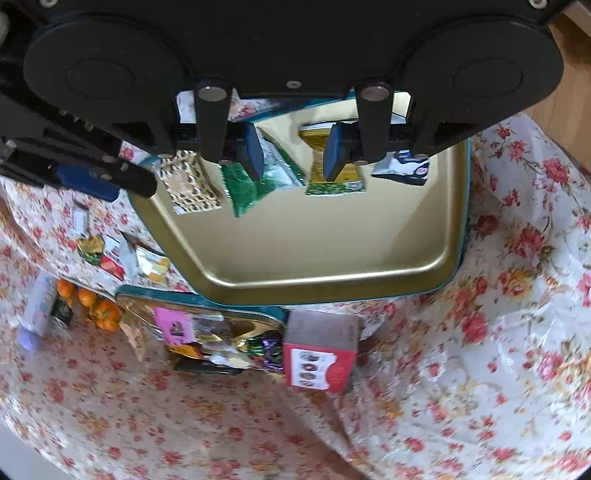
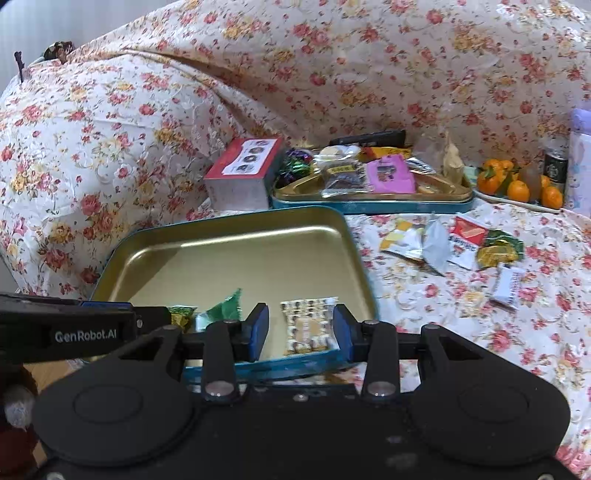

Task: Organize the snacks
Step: 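Move the left tool toward the white Hawthorn strip while the right tool reaches the green candy, then grasp the green twist-wrapped candy with the right tool, then grasp the white Hawthorn strip packet with the left tool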

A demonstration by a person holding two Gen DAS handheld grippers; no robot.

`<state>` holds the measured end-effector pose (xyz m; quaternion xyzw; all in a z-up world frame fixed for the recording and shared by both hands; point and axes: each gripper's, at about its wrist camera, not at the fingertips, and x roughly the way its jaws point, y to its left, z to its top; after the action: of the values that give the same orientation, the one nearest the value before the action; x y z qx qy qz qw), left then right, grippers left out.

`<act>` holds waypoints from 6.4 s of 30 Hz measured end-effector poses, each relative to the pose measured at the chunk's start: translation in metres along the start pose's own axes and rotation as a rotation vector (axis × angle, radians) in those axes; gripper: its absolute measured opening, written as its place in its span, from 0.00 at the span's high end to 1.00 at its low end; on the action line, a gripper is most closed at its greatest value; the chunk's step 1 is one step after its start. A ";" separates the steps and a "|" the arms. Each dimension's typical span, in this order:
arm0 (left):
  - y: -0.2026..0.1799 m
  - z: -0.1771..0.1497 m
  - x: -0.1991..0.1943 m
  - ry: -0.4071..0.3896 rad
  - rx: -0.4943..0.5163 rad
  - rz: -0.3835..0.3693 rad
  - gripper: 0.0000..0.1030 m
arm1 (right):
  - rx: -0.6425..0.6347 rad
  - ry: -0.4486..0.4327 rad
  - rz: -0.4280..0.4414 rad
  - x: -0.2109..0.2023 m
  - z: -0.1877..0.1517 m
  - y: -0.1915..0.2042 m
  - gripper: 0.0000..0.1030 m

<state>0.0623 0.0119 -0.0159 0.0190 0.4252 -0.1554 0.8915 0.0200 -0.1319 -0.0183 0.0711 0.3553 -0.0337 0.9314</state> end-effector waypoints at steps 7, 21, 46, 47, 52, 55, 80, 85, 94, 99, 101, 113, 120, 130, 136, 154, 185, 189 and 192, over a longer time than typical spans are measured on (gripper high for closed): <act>-0.030 -0.010 0.001 -0.002 0.112 -0.020 0.56 | 0.057 -0.021 -0.070 -0.020 -0.012 -0.051 0.60; -0.122 0.018 0.007 0.013 0.153 -0.069 0.56 | 0.193 -0.035 -0.209 -0.035 -0.043 -0.182 0.60; -0.177 0.135 0.156 0.171 0.069 0.102 0.56 | 0.122 -0.020 -0.072 0.106 0.087 -0.226 0.58; -0.177 0.137 0.159 0.172 0.065 0.109 0.56 | 0.112 -0.018 -0.074 0.112 0.090 -0.224 0.58; -0.168 0.143 0.172 0.191 0.017 0.158 0.56 | 0.073 0.020 -0.086 0.144 0.100 -0.214 0.58; -0.163 0.144 0.182 0.225 0.001 0.173 0.56 | 0.047 0.054 -0.098 0.157 0.099 -0.211 0.58; -0.226 0.059 0.147 0.348 0.241 -0.009 0.63 | 0.065 0.139 -0.130 0.064 0.022 -0.250 0.56; -0.227 0.052 0.134 0.362 0.238 -0.033 0.63 | 0.120 0.142 -0.127 0.050 0.012 -0.254 0.56; -0.195 0.051 0.110 0.320 0.120 -0.057 0.63 | 0.335 0.007 -0.119 0.007 0.001 -0.280 0.56; -0.200 0.036 0.102 0.299 0.118 -0.108 0.63 | 0.361 0.005 -0.126 0.002 -0.012 -0.278 0.56; -0.204 0.029 0.101 0.300 0.126 -0.135 0.63 | 0.339 0.008 -0.128 0.003 -0.015 -0.273 0.56; -0.215 0.007 0.103 0.303 0.151 -0.127 0.63 | 0.122 0.010 -0.176 0.041 -0.003 -0.258 0.58; -0.217 0.008 0.104 0.295 0.152 -0.119 0.63 | -0.083 -0.065 -0.226 0.049 -0.024 -0.241 0.72; -0.216 0.035 0.108 0.287 0.081 -0.130 0.63 | 0.033 -0.098 -0.143 0.047 -0.027 -0.263 0.73; -0.225 0.044 0.112 0.303 -0.043 -0.194 0.62 | 0.039 -0.101 -0.141 0.048 -0.027 -0.264 0.73; -0.236 0.041 0.127 0.330 -0.094 -0.019 0.55 | 0.070 -0.109 -0.131 0.045 -0.029 -0.265 0.73; -0.242 0.033 0.131 0.365 -0.121 0.019 0.58 | 0.080 -0.104 -0.124 0.044 -0.029 -0.264 0.73; -0.238 0.034 0.133 0.350 -0.055 0.071 0.58 | 0.082 -0.104 -0.124 0.044 -0.029 -0.264 0.73; -0.241 0.033 0.132 0.341 -0.015 0.073 0.58 | 0.085 -0.105 -0.123 0.044 -0.029 -0.264 0.73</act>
<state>0.0950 -0.2572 -0.0721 0.0538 0.5705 -0.1143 0.8116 0.0036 -0.3887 -0.0982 0.0869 0.3081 -0.1094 0.9410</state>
